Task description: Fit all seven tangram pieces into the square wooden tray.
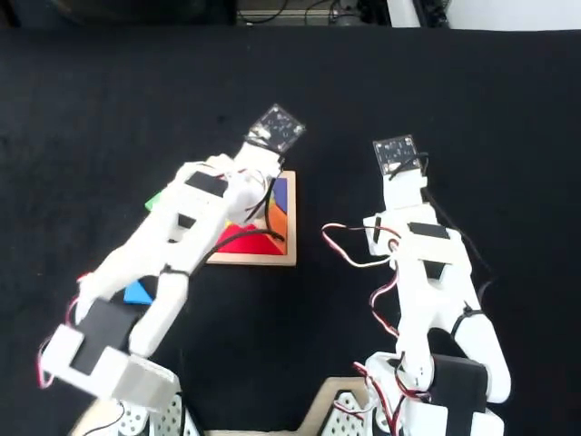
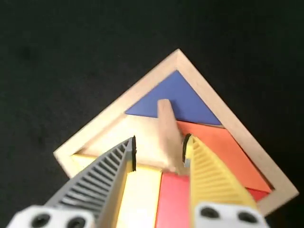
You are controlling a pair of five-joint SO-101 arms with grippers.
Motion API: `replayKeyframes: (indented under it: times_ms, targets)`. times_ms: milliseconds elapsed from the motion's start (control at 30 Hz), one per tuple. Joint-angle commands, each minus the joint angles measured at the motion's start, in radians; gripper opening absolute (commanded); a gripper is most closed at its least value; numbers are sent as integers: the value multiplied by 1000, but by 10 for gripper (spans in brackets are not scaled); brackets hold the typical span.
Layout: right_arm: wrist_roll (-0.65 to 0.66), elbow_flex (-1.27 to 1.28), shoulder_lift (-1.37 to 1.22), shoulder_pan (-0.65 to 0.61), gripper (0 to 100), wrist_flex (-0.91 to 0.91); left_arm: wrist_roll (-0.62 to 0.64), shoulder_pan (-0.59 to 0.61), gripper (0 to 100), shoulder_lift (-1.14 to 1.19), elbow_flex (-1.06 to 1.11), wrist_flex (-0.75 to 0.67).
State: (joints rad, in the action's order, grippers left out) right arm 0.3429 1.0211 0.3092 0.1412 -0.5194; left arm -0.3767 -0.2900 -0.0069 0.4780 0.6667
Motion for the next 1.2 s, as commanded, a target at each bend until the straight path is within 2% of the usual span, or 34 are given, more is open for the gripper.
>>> replayKeyframes:
  times_ms: [0, 133, 300, 500, 633, 733, 833, 1167]
  targets:
    - [9, -16, -4, -12, 81, 28, -3, 1, 184, -121, 13, 54]
    - [9, -16, -4, -12, 81, 29, 2, 1, 183, -147, 36, 41]
    - [9, -16, -4, -12, 81, 29, 49, 7, 181, -95, 82, -126]
    - [9, -10, -4, -12, 81, 29, 66, 38, 181, 41, 45, -222]
    - [9, -10, -4, -12, 81, 29, 66, 154, 181, 94, -10, -222]
    - [9, -12, -4, -14, 81, 31, 41, 199, 181, 80, -19, -186]
    - [9, -12, -4, -14, 81, 31, -17, 189, 181, 78, -12, -180]
    - [9, -12, -4, -14, 81, 31, -18, 99, 181, 172, -13, -146]
